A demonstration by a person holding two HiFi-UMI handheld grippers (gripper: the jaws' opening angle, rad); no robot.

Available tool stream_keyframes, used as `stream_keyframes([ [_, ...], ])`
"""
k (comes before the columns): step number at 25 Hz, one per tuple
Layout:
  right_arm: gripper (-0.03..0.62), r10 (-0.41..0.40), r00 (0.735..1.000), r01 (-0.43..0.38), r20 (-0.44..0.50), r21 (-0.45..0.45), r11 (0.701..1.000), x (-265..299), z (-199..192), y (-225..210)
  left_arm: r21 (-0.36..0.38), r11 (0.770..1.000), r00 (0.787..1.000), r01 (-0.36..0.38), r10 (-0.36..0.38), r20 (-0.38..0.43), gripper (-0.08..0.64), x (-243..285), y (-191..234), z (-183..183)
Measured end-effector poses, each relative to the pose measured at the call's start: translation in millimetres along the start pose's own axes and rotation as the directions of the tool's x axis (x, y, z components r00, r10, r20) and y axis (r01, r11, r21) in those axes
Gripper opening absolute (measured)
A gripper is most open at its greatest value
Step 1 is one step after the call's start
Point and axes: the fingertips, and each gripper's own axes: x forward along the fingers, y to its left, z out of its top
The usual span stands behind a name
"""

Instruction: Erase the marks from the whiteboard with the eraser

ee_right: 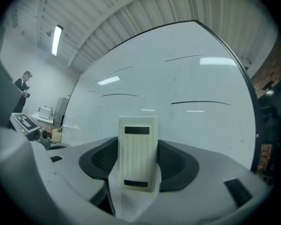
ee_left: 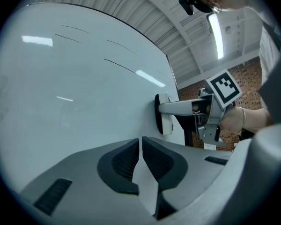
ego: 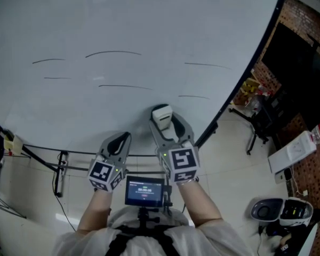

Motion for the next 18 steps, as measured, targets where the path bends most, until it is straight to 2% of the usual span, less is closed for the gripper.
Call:
stream_keyframes([
  [3, 0.27, -0.023, 1.0, 0.023, -0.001, -0.006, 1.0, -3, -2, -12, -0.005, 1.0, 1.0, -0.007, 0.008, 0.001, 0.005, -1, 4, 0],
  [10, 0.268, -0.168, 0.986, 0.168, 0.005, 0.042, 0.985, -29, -2, -71, -0.006, 1.0, 1.0, 0.016, -0.016, -0.002, 0.005, 8, -2, -1],
  [18, 0.268, -0.346, 0.938, 0.346, -0.015, 0.084, 0.934, -64, -16, -145, -0.004, 0.999, 0.999, 0.042, -0.042, -0.001, 0.005, 16, -13, 0],
])
